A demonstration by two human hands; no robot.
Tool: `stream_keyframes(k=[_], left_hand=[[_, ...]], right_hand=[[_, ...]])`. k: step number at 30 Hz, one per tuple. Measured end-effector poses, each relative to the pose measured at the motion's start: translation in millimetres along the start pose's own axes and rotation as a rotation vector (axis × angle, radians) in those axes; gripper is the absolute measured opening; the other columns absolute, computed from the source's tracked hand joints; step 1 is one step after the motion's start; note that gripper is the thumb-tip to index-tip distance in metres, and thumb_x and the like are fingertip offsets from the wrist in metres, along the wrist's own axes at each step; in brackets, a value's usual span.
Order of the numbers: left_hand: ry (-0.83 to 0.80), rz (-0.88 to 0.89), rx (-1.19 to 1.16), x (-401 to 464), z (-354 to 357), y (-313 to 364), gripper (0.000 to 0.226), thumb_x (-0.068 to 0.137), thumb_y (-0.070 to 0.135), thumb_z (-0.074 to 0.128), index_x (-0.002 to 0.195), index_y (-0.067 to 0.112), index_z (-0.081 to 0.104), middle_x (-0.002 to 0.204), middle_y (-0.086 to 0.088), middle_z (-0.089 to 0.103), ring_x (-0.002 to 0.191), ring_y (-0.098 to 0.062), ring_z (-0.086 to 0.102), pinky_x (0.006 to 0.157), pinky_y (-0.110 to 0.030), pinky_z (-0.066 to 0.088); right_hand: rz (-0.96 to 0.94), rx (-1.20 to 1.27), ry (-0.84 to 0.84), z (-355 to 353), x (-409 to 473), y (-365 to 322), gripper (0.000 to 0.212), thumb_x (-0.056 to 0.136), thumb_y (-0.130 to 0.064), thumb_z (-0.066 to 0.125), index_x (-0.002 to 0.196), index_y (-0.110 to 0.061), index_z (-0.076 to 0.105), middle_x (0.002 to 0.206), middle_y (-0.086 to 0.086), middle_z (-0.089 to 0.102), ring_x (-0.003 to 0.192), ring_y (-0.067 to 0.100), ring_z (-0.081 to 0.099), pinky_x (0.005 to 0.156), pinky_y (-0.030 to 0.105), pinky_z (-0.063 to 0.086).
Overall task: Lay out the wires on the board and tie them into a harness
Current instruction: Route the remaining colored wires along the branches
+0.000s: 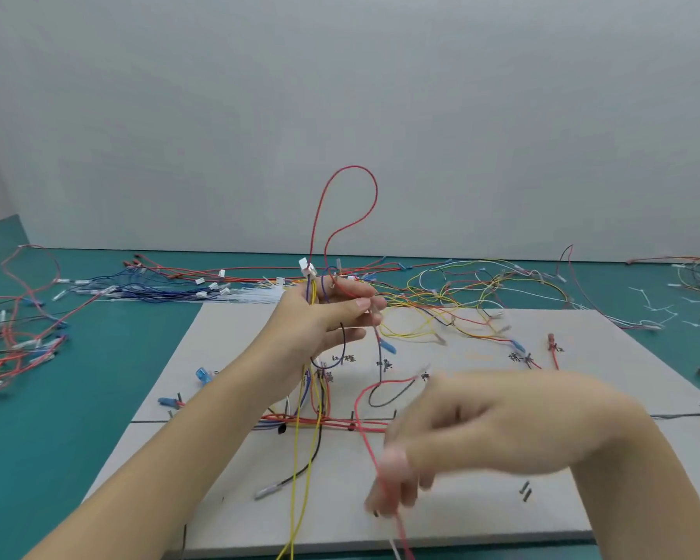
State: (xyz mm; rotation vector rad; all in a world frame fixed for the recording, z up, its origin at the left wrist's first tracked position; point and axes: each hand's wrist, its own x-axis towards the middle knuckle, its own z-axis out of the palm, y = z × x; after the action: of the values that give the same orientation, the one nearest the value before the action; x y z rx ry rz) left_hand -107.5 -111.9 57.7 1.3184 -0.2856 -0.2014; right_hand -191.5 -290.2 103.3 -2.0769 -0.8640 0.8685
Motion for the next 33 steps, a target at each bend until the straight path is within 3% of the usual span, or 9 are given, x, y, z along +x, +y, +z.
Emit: stream_keyframes(k=[4,7,14,18,22,25,28,30,33], left_hand=[[-0.046,-0.002,-0.12,-3,2,5,0.011,0.084,0.003,0.064,0.085,0.013,0.068,0.093,-0.008,0.076,0.072,-0.014,0.072,0.057,-0.018,0.053],[-0.091,0.008,-0.209,-6,4,8,0.011,0.071,0.011,0.069,0.077,0.019,0.073,0.096,-0.008,0.076,0.075,-0.015,0.073,0.058,-0.017,0.054],[-0.159,0.001,-0.208,-8,4,8,0.013,0.067,0.015,0.075,0.077,0.023,0.074,0.101,-0.007,0.075,0.071,-0.009,0.067,0.062,-0.018,0.053],[-0.143,-0.037,-0.187,-5,0,12,0.017,0.069,0.008,0.077,0.082,0.02,0.075,0.1,0.0,0.073,0.068,-0.009,0.065,0.056,-0.017,0.051],[-0.164,-0.089,-0.186,-5,-2,15,0.012,0.072,0.012,0.069,0.076,0.019,0.077,0.076,0.004,0.063,0.06,-0.007,0.06,0.048,-0.016,0.046],[-0.297,-0.141,-0.185,-8,0,17,0.016,0.077,0.013,0.064,0.079,0.019,0.078,0.068,0.003,0.062,0.056,-0.005,0.057,0.043,-0.014,0.042],[-0.439,-0.159,-0.161,-11,0,17,0.021,0.082,0.018,0.063,0.096,0.021,0.078,0.065,0.002,0.062,0.051,-0.003,0.052,0.039,-0.012,0.038],[-0.506,-0.165,-0.154,-12,-1,17,0.026,0.084,0.021,0.062,0.107,0.021,0.075,0.064,0.0,0.064,0.048,-0.004,0.051,0.037,-0.012,0.037],[-0.543,-0.175,-0.125,-12,-2,16,0.028,0.088,0.021,0.058,0.112,0.022,0.073,0.065,-0.002,0.067,0.045,-0.004,0.051,0.036,-0.011,0.037]], right_hand=[[0.034,0.097,0.628,-14,0,3,0.045,0.092,-0.045,0.057,0.064,-0.013,0.071,0.062,0.003,0.067,0.056,0.014,0.059,0.051,0.026,0.049],[0.051,0.09,0.935,-19,8,15,0.041,0.078,-0.054,0.065,0.064,-0.016,0.064,0.062,0.001,0.061,0.054,0.014,0.053,0.043,0.027,0.04],[-0.112,0.129,0.81,-5,32,26,0.021,0.086,-0.033,0.069,0.075,-0.016,0.075,0.07,-0.006,0.069,0.067,0.0,0.058,0.058,0.013,0.044],[-0.182,0.364,0.639,-4,31,27,0.02,0.086,-0.022,0.068,0.08,-0.004,0.073,0.065,0.011,0.07,0.06,0.019,0.066,0.059,0.025,0.053],[-0.128,0.359,0.49,-5,25,31,0.017,0.088,-0.023,0.067,0.076,-0.013,0.074,0.063,0.01,0.069,0.055,0.024,0.066,0.056,0.028,0.052],[-0.097,0.326,0.307,-12,14,30,0.026,0.088,-0.034,0.064,0.077,-0.016,0.078,0.077,0.011,0.074,0.068,0.023,0.068,0.067,0.03,0.054],[0.023,0.252,0.092,-23,-2,31,0.07,0.083,-0.067,0.053,0.085,-0.001,0.076,0.089,0.02,0.074,0.08,0.026,0.068,0.078,0.036,0.054],[0.103,0.254,0.115,-28,-8,31,0.083,0.076,-0.081,0.044,0.076,-0.004,0.076,0.08,0.02,0.073,0.075,0.027,0.068,0.074,0.034,0.053],[0.155,0.234,0.503,-29,-1,31,0.074,0.067,-0.082,0.044,0.058,-0.01,0.061,0.056,0.01,0.059,0.053,0.021,0.057,0.059,0.033,0.051]])
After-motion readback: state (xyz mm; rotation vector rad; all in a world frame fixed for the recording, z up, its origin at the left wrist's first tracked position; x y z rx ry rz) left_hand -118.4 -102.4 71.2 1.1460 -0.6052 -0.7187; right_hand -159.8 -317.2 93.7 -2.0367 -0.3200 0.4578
